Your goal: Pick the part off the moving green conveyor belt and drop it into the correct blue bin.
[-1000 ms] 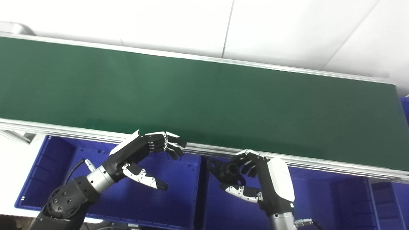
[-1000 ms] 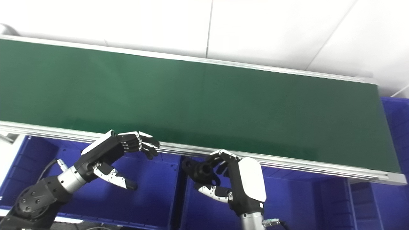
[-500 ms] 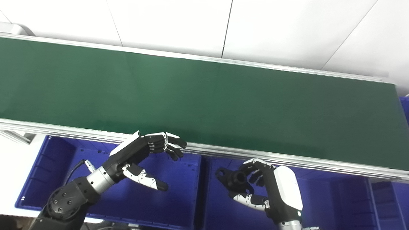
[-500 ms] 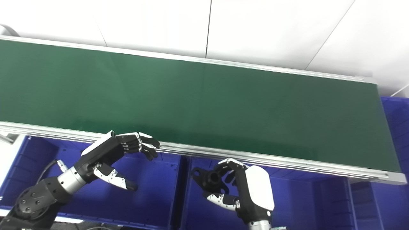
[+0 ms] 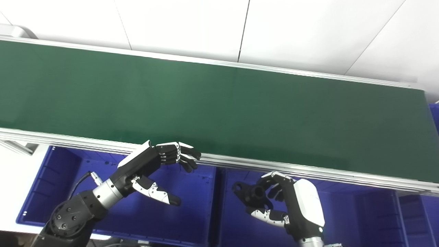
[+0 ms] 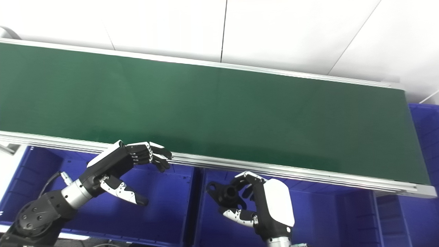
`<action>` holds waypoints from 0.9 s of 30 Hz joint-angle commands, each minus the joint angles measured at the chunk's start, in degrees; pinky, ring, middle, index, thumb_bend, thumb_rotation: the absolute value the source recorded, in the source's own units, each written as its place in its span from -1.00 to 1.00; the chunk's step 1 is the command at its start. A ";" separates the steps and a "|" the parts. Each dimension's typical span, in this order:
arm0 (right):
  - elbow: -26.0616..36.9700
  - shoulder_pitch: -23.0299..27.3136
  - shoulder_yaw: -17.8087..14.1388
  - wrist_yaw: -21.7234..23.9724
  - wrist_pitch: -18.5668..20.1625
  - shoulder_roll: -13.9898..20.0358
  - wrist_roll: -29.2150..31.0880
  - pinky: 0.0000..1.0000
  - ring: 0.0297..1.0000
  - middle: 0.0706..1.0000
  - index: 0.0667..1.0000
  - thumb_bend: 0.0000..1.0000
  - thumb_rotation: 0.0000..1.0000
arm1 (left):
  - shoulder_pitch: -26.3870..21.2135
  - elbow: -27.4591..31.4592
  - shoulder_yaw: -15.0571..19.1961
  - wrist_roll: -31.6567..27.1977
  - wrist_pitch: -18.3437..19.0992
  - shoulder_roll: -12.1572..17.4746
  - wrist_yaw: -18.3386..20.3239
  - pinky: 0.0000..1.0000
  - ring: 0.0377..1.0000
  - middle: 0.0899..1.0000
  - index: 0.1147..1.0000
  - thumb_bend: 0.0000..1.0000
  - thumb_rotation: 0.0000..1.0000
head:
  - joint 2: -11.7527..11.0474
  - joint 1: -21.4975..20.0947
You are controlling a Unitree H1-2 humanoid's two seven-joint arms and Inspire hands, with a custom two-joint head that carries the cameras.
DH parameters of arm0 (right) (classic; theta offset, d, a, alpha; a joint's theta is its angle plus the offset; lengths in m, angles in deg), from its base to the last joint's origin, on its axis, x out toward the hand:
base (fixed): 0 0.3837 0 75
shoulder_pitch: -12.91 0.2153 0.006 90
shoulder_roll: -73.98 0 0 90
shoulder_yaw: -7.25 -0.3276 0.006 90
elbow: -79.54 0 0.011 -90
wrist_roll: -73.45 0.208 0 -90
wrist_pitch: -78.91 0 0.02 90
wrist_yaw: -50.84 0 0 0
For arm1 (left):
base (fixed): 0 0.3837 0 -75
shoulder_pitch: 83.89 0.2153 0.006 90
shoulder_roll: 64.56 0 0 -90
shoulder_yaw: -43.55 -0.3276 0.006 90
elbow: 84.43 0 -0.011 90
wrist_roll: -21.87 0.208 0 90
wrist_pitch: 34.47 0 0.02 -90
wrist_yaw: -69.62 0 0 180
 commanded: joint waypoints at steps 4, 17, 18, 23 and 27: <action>-1.95 1.42 -0.13 -2.16 -0.44 -0.13 -0.59 -0.31 -0.18 -0.07 0.00 0.00 -1.00 | 0.29 1.85 0.66 -1.09 -0.59 0.20 -0.34 0.19 0.29 0.45 0.37 0.35 -0.65 | -0.04 0.26; -3.25 1.72 -0.11 -1.73 1.30 0.30 -1.58 -0.06 -0.15 -0.08 -0.02 0.03 -1.00 | 0.49 1.77 0.97 -0.73 -0.76 0.14 -0.39 0.18 0.29 0.45 0.36 0.35 -0.64 | -0.07 0.21; -3.04 1.63 -0.03 -1.87 1.35 0.25 -1.87 0.04 0.05 -0.11 -0.05 0.05 -1.00 | 0.48 1.89 0.98 -0.64 -0.59 0.20 -0.41 0.18 0.29 0.45 0.36 0.36 -0.64 | -0.07 0.19; -2.42 1.31 0.08 -2.05 1.61 0.03 -3.00 0.27 0.38 0.37 0.33 0.57 -0.97 | 0.44 1.81 1.01 -0.87 -0.72 0.39 -0.16 0.19 0.29 0.44 0.35 0.36 -0.63 | -0.03 0.17; -1.66 1.13 0.09 -1.03 2.30 0.03 -3.08 0.30 0.42 0.43 0.43 0.61 -0.90 | 0.44 2.05 0.98 -1.14 -0.40 0.31 -0.08 0.20 0.30 0.45 0.36 0.35 -0.66 | 0.01 0.11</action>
